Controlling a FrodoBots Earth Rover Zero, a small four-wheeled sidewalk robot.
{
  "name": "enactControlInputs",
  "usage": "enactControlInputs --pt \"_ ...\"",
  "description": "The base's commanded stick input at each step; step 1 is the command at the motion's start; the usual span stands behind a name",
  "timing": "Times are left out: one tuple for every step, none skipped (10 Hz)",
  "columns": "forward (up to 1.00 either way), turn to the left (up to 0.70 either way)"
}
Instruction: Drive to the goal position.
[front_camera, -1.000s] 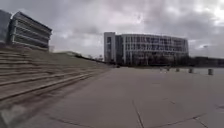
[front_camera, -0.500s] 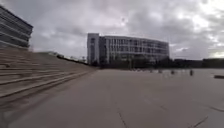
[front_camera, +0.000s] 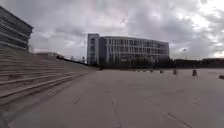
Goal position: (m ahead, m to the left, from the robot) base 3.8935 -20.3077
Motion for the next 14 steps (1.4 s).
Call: enactControlInputs --pt "0.7 0.35" --pt "0.7 0.35" --pt "0.7 0.33" --pt "0.7 0.01" --pt "0.7 0.0" --pt "0.7 -0.17" --pt "0.7 -0.35" --pt "0.7 -0.35" --pt "0.7 -0.35" --pt "0.7 -0.35" --pt "0.7 -0.35" --pt "0.7 -0.35" --pt "0.7 -0.35" --pt "0.7 -0.35"
